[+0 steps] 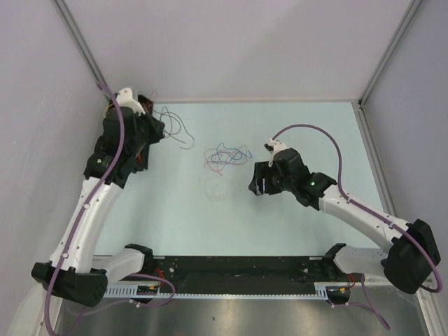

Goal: Untangle the cables

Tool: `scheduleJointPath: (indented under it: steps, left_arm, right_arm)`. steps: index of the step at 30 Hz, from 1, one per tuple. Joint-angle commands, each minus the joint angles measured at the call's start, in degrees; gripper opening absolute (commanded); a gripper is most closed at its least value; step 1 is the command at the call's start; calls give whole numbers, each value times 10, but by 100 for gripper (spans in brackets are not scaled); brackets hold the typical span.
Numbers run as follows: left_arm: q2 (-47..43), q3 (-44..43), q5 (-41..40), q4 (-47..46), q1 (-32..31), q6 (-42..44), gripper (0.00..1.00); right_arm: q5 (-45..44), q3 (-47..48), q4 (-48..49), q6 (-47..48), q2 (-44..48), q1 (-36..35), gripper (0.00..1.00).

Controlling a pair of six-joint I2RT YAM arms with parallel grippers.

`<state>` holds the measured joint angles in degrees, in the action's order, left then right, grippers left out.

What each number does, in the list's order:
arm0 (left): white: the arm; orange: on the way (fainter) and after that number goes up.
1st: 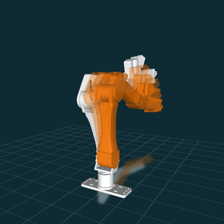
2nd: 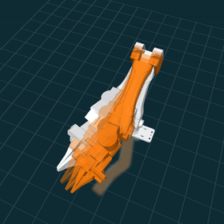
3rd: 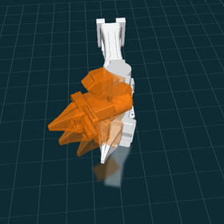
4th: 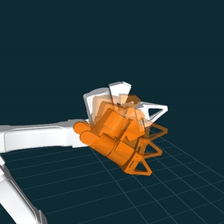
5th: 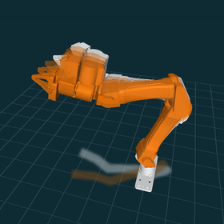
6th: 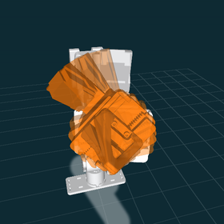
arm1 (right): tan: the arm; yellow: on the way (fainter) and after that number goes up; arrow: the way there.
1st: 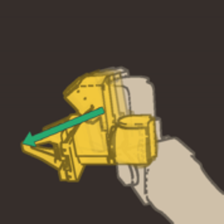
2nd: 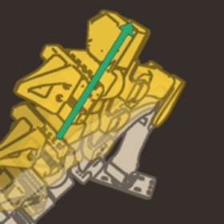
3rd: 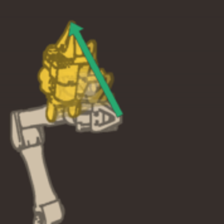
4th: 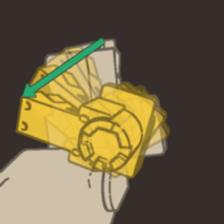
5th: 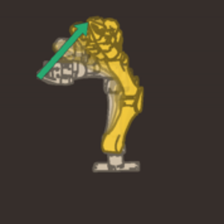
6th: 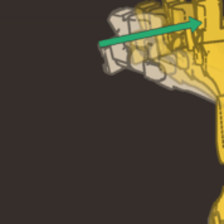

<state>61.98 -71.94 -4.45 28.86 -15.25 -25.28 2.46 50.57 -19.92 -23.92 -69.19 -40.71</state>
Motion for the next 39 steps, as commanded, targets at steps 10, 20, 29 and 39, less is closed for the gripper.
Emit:
scheduleJointPath:
  steps: [10,20,29,39]
  left_arm:
    - [102,-172,-121,80,148,14,0]
    - [119,-150,-109,50,253,19,0]
    - [134,-112,-118,18,282,17,0]
    - [181,-71,-108,-9,305,10,0]
  right_arm:
    - [33,-35,8,-6,55,6,65]
    - [46,-52,17,-5,55,6,64]
    - [59,-67,30,-8,50,7,64]
    - [63,-81,38,-7,56,10,63]
